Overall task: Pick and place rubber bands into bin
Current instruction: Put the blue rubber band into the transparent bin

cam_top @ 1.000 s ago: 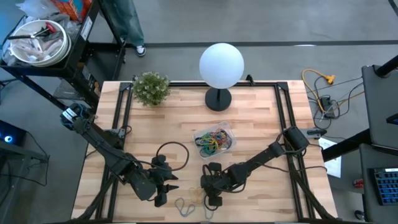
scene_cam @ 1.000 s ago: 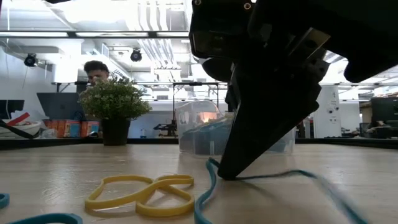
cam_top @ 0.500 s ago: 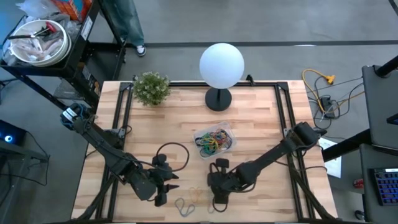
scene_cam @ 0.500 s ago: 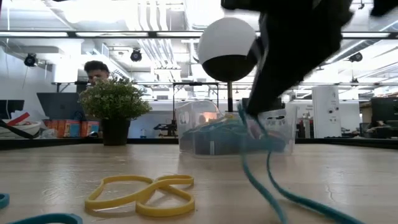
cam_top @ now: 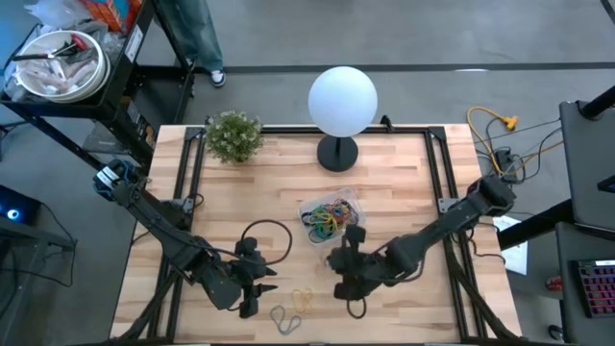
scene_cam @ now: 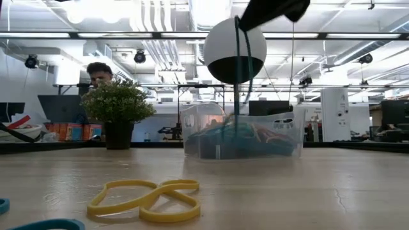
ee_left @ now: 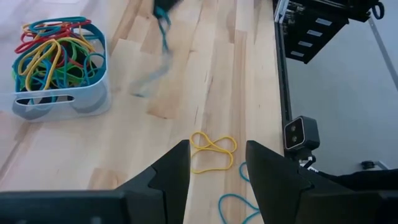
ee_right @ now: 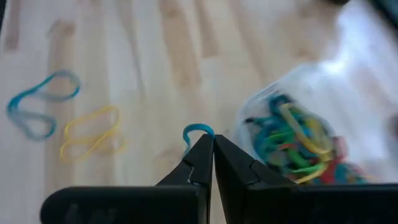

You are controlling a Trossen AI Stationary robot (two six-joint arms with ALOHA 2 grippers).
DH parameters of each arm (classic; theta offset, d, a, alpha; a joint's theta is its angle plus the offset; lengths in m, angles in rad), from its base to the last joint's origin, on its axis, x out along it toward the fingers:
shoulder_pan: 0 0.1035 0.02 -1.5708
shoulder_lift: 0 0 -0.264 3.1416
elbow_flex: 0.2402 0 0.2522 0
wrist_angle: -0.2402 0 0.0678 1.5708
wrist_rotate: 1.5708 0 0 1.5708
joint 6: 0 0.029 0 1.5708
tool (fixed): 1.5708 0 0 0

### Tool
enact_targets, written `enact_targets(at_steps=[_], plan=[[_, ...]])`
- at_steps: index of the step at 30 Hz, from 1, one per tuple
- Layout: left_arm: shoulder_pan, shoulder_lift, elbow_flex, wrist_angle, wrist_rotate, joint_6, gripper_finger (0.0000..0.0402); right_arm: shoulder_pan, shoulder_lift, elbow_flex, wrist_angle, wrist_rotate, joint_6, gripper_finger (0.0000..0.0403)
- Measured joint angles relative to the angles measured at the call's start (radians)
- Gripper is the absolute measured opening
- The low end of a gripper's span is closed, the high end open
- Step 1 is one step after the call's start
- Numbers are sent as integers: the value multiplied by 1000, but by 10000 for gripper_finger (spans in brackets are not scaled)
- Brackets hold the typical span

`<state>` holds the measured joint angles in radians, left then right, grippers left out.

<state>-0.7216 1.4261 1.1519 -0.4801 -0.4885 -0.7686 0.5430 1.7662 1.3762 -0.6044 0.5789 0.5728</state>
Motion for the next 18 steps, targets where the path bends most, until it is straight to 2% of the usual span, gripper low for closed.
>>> enact_targets(at_steps=[5, 11, 18], plan=[[0, 0, 0, 1, -14, -1, 140, -23, -69, 1, -51, 107, -11, 8], [0, 0, 0, 10, -20, -1, 140, -80, -120, 1, -111, 175, -80, 8], [0, 0, 0, 35, -25, -2, 140, -178, -131, 2, -194, 183, -139, 8]])
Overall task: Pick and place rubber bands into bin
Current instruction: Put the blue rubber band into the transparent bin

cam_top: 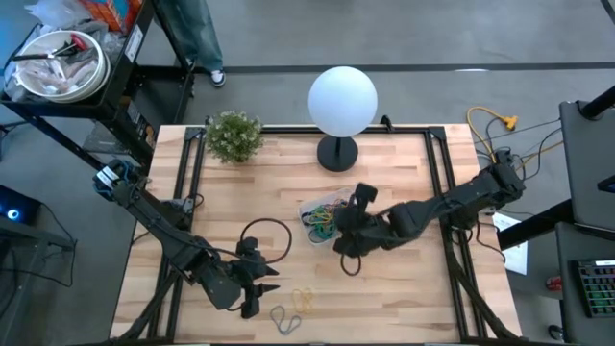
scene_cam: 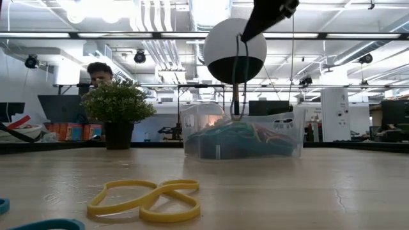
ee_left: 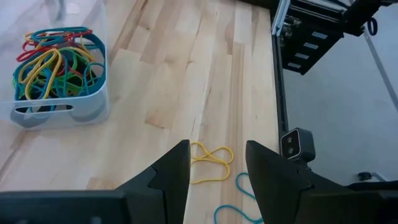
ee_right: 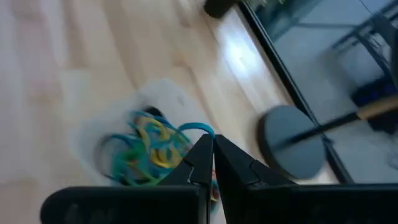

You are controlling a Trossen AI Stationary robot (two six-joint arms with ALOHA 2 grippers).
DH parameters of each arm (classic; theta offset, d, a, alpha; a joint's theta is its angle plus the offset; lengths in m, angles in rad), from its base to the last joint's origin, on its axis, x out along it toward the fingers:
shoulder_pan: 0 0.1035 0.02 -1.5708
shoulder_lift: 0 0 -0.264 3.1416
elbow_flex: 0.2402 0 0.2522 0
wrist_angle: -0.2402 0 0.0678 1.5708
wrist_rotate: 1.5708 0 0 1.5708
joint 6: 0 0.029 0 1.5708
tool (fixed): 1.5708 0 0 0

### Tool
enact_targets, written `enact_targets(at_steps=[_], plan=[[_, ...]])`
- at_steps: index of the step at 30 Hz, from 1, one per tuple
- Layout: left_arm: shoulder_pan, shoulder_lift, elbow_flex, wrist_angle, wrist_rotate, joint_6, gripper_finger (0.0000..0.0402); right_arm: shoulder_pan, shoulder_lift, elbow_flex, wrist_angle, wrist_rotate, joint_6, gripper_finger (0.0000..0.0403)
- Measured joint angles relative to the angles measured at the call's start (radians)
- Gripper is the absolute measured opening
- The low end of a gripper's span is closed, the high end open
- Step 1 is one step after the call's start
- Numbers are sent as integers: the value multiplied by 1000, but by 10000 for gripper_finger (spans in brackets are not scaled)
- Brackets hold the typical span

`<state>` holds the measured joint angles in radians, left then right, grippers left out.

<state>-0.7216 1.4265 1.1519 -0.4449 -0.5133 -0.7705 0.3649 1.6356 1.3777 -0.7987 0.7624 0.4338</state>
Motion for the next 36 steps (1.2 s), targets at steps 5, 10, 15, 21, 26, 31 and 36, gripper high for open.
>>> enact_targets(at_steps=[5, 10, 15, 21, 26, 31, 36], plan=[[0, 0, 0, 18, -9, -1, 140, -63, 1, -3, -89, -1, 21, 8], [0, 0, 0, 18, -45, 1, 140, -108, 1, -16, -109, -4, 25, 8], [0, 0, 0, 18, -46, 1, 140, -138, 1, -53, -107, -41, 27, 8], [0, 0, 0, 17, -51, 1, 140, -148, 2, -100, -93, -120, 30, 8], [0, 0, 0, 17, -69, 19, 140, -153, 2, -135, -53, -212, 23, 9], [2, 0, 0, 17, -74, 26, 140, -167, 2, -176, -9, -320, 18, 9], [2, 0, 0, 17, -74, 27, 140, -167, 2, -195, 27, -352, 23, 10]])
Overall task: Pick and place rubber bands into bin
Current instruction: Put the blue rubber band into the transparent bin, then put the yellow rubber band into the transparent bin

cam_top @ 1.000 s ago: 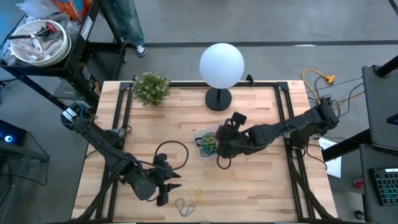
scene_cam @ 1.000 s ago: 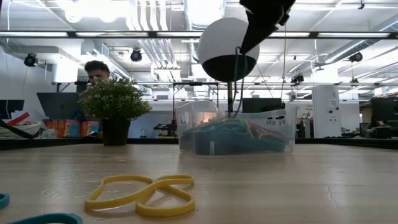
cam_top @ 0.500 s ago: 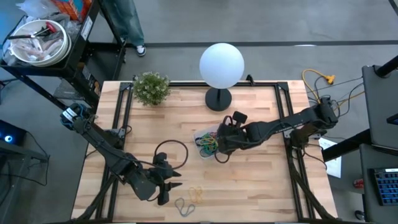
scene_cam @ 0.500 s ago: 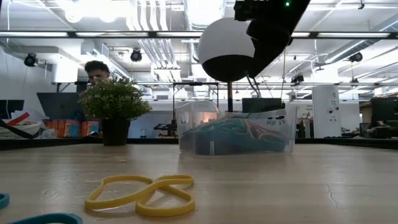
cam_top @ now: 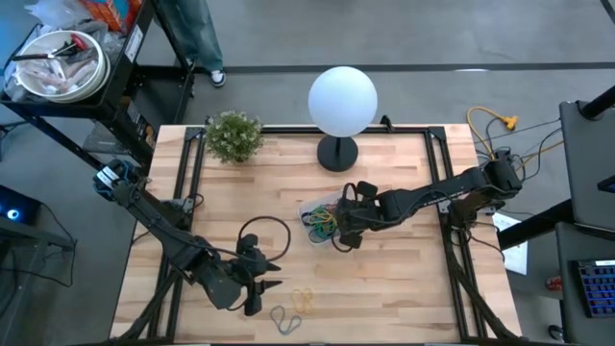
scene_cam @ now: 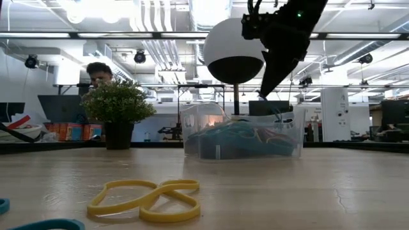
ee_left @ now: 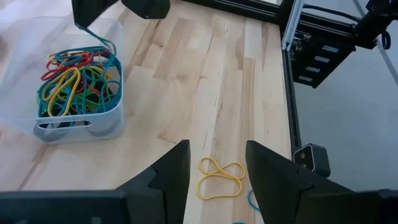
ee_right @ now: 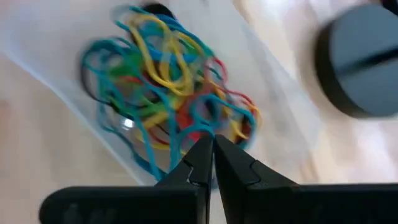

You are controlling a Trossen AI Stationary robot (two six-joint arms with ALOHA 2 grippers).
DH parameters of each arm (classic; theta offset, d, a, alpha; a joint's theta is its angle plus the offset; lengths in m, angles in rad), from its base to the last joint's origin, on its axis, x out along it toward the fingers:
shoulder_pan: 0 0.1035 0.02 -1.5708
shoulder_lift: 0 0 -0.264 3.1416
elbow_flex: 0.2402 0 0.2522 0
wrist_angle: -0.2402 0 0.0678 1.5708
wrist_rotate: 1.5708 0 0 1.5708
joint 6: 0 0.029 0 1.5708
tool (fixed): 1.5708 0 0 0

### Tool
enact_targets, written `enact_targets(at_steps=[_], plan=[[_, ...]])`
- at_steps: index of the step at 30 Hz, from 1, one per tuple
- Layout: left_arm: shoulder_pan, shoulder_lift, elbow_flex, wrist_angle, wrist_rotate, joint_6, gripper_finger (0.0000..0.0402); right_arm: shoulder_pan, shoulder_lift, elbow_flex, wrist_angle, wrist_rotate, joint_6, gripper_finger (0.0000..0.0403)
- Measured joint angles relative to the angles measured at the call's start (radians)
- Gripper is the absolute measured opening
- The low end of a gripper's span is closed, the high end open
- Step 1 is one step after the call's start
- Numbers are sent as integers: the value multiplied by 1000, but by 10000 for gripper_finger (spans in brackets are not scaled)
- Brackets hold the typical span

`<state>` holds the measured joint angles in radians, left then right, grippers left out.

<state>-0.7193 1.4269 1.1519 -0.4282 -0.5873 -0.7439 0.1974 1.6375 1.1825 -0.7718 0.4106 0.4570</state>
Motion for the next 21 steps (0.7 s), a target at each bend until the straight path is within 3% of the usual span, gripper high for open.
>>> enact_targets(at_steps=[4, 11, 14, 18, 21], plan=[[0, 0, 0, 0, 0, -3, 140, -9, 0, -10, 60, -53, -25, 33], [0, 0, 0, 1, 0, -9, 140, -31, -1, -10, 75, -56, -15, 109], [0, 6, 0, 0, 5, 3, 140, -32, -6, -10, 90, -118, -43, 137], [0, 44, -1, 0, 86, 97, 140, -2, -13, -10, 163, -235, -110, 157], [1, 92, -2, -3, 176, 137, 140, 39, -13, -10, 193, -266, -120, 161]])
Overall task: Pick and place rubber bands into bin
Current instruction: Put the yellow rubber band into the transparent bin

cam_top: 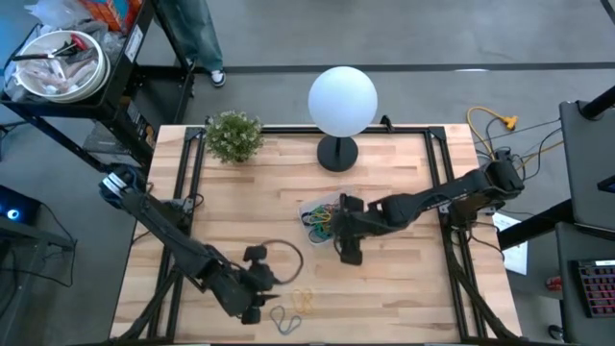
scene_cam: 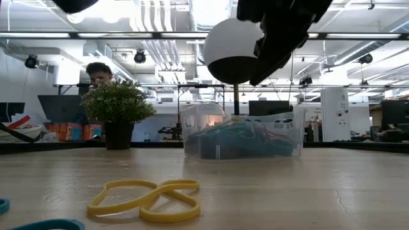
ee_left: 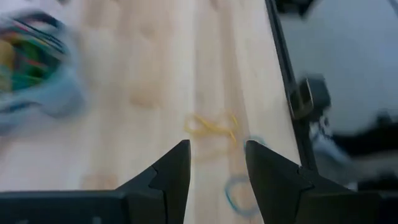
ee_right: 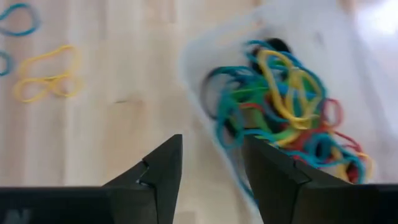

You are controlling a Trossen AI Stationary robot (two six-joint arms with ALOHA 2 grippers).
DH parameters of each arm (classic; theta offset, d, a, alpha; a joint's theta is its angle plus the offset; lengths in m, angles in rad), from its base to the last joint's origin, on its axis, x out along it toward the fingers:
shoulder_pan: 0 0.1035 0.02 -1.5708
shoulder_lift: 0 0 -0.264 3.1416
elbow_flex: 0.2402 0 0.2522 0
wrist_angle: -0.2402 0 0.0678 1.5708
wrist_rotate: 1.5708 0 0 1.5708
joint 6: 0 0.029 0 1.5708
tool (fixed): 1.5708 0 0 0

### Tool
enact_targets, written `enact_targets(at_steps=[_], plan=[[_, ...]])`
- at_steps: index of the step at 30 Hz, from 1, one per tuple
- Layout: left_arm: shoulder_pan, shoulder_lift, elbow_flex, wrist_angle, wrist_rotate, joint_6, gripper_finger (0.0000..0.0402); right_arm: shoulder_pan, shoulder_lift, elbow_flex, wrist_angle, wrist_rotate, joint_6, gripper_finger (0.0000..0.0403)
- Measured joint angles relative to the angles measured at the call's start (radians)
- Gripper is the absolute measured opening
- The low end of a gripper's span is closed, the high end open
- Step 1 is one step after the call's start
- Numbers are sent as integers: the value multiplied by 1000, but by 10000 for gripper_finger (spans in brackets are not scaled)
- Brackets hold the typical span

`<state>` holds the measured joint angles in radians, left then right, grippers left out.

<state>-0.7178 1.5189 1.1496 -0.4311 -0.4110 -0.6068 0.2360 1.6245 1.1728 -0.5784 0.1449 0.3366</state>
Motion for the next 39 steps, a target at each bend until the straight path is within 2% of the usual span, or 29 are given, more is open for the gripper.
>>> enact_targets(at_steps=[5, 18, 27, 33, 39], plan=[[9, 92, -1, -5, 114, 23, 140, 83, 0, 0, 27, 1, 11, 162], [109, 234, -2, 80, 186, 88, 140, 289, 0, -4, 96, 16, 230, 139], [180, 299, -2, 142, 262, 142, 139, 416, 0, -5, 96, 149, 382, 127], [201, 322, -2, 161, 298, 163, 126, 461, 1, -6, 91, 219, 446, 126], [200, 348, -2, 264, 324, 240, 112, 465, 1, -13, 88, 225, 475, 127]])
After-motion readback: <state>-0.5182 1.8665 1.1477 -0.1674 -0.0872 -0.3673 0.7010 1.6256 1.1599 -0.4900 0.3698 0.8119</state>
